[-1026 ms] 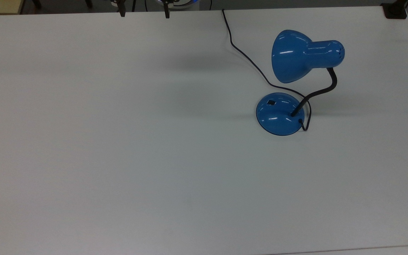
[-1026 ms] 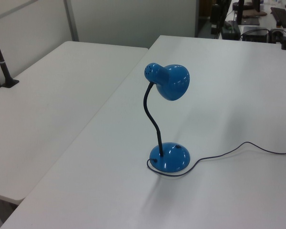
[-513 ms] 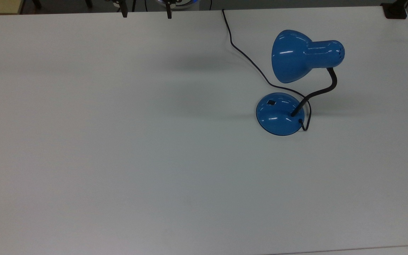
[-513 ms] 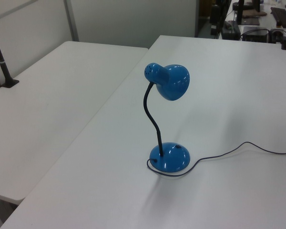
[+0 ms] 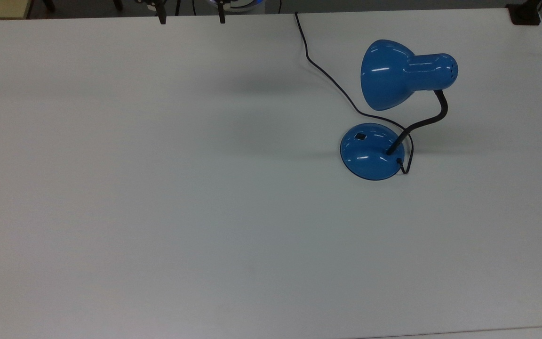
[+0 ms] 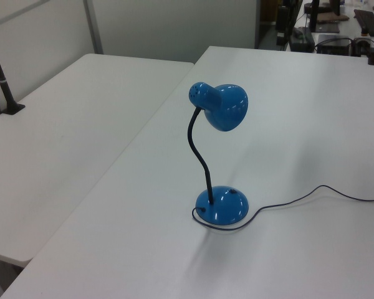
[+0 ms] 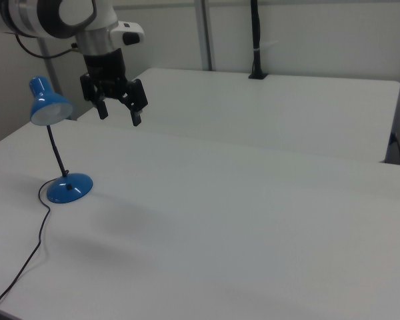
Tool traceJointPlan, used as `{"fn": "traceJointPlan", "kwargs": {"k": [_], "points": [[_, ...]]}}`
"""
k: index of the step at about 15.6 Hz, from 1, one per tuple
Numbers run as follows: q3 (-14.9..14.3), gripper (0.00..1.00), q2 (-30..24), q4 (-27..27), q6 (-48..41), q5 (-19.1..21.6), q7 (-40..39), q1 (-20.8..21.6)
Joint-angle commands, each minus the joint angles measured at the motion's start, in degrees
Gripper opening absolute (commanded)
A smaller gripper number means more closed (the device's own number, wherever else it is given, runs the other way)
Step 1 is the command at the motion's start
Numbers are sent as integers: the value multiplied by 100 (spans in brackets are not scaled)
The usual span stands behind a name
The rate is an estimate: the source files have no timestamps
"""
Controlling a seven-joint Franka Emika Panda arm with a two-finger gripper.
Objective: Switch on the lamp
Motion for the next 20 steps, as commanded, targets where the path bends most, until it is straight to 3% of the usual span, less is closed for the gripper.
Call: {"fn": "traceJointPlan", "kwargs": {"k": [1, 6, 9, 11, 12, 15, 16, 20], "points": [[20, 100, -64, -131, -354, 33, -1567, -98], [168, 100, -55, -411, -461, -178, -1756, -28], [485, 85, -56, -667, -382, -169, -1030, -37], [660, 73, -38, -868, -224, -108, -746, -28], [731, 62, -47, -1044, -67, -55, -684, -28], [994, 6, -3, -1422, 496, 156, 34, -10], [1065, 0, 15, -1554, 698, 156, 307, 16], [1469, 0, 242, -1836, 1410, 217, 731, 34]]}}
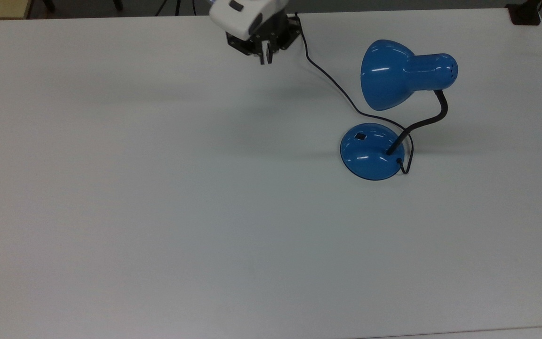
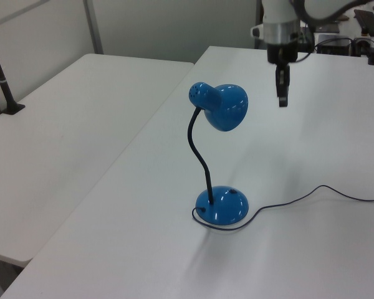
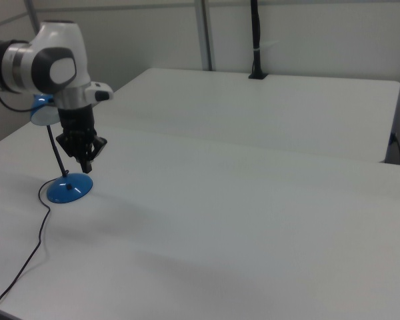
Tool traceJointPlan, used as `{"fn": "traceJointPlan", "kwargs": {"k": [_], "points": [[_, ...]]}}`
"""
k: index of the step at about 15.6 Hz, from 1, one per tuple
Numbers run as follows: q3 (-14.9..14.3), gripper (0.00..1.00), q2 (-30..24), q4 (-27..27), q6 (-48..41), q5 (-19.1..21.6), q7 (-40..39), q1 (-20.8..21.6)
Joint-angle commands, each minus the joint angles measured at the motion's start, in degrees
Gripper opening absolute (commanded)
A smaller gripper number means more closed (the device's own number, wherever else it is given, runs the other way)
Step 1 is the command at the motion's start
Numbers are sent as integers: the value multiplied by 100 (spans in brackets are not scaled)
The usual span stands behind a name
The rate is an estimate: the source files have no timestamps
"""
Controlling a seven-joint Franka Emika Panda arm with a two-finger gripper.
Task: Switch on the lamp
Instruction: 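Move the gripper toward the blue lamp base and lower it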
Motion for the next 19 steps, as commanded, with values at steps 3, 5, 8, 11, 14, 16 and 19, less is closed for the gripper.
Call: {"fn": "traceJointPlan", "kwargs": {"k": [3, 5, 8, 11, 14, 16, 19], "points": [[282, 0, 286, -278, 975, 657, 514, 97], [309, 0, 470, -278, 1353, 720, 883, 307], [405, 0, 708, -287, 1907, 729, 1402, 475], [466, 0, 840, -305, 2093, 772, 1614, 554], [564, 0, 928, -392, 2443, 1044, 1666, 554], [607, 0, 1068, -419, 2681, 1063, 1781, 563], [607, 0, 1209, -445, 2989, 1063, 1851, 677]]}}
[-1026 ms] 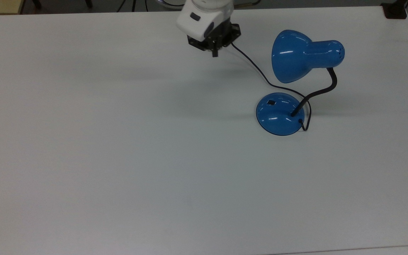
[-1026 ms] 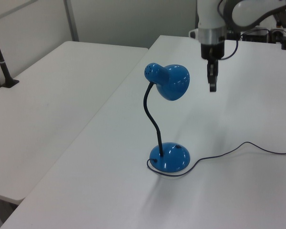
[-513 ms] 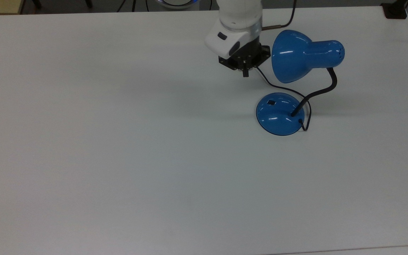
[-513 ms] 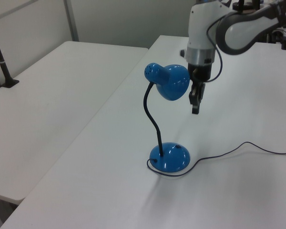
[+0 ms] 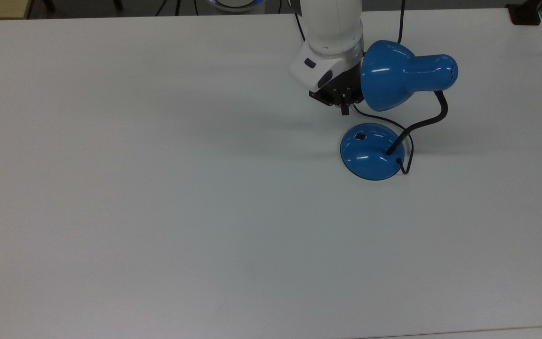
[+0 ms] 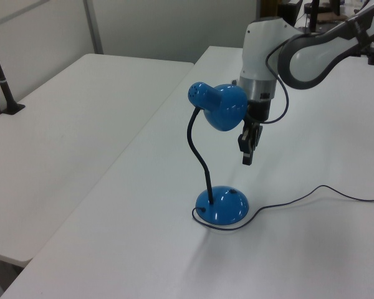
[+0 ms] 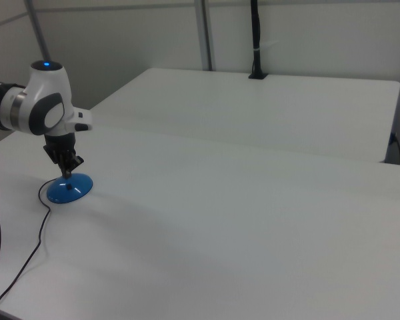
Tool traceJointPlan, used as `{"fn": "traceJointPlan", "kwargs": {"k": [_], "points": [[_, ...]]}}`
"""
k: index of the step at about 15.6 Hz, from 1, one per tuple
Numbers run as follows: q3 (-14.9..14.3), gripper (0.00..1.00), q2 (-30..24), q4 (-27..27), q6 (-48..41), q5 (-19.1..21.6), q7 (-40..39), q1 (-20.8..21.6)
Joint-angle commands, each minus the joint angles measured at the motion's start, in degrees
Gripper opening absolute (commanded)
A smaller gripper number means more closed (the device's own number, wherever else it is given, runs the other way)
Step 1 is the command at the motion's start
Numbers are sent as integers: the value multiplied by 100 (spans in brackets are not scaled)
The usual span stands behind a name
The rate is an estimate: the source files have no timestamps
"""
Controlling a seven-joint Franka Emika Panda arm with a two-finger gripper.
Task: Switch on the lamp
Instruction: 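Move the gripper toward the blue lamp base and lower it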
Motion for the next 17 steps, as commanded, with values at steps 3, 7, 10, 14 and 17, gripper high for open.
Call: {"fn": "traceJointPlan", "kwargs": {"k": [3, 7, 10, 14, 17], "points": [[16, 0, 218, -155, 558, 106, 177, 169], [16, 0, 350, -155, 1006, 141, 502, 222], [16, 0, 455, -146, 1147, 184, 502, 248], [16, 0, 525, -146, 1226, 281, 502, 266], [34, 0, 543, -120, 1270, 439, 502, 266]]}}
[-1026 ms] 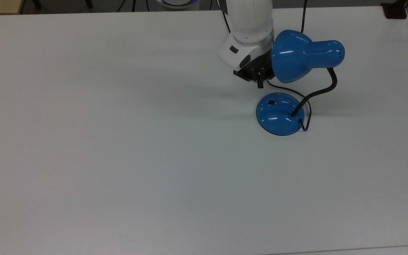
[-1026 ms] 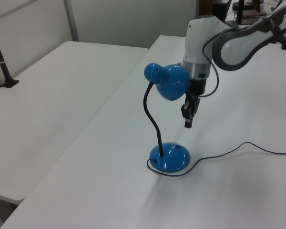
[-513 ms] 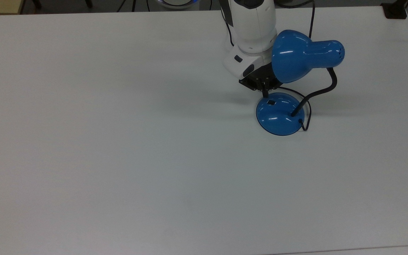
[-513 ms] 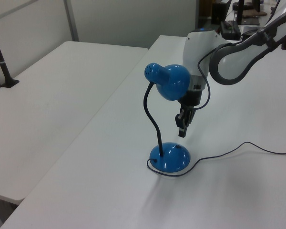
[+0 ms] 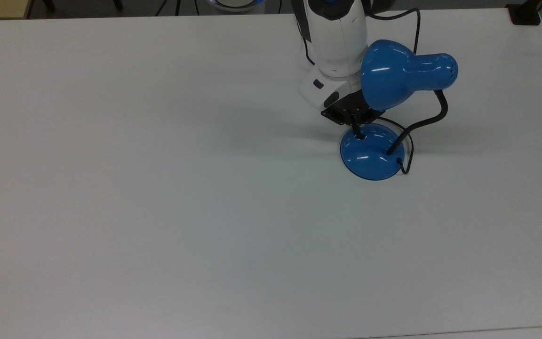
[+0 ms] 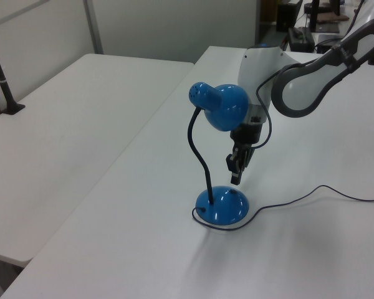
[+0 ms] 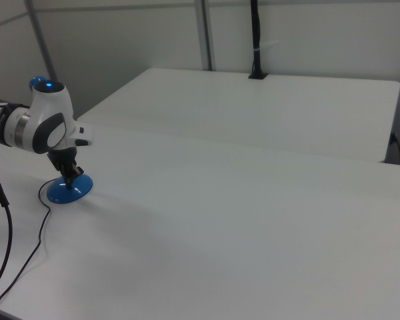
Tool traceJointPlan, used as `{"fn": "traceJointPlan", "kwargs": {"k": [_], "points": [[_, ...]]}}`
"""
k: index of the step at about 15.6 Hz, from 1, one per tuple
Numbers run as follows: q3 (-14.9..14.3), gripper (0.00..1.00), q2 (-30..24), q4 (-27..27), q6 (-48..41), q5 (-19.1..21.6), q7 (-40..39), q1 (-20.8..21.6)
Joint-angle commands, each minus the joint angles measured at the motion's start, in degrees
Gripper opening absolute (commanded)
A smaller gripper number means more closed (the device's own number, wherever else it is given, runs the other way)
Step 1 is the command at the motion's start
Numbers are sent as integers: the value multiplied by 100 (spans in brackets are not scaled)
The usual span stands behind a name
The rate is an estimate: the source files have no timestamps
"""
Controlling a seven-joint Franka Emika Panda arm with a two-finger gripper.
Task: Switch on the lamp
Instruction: 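Lower the gripper fingers onto the switch on the lamp base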
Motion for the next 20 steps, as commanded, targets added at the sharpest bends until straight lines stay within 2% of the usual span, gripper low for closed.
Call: {"fn": "traceJointPlan", "kwargs": {"k": [1, 20], "points": [[3, 0, -13, -65, 314, 248, 73, 63], [12, 0, 286, -30, 658, 266, 100, 256]]}}
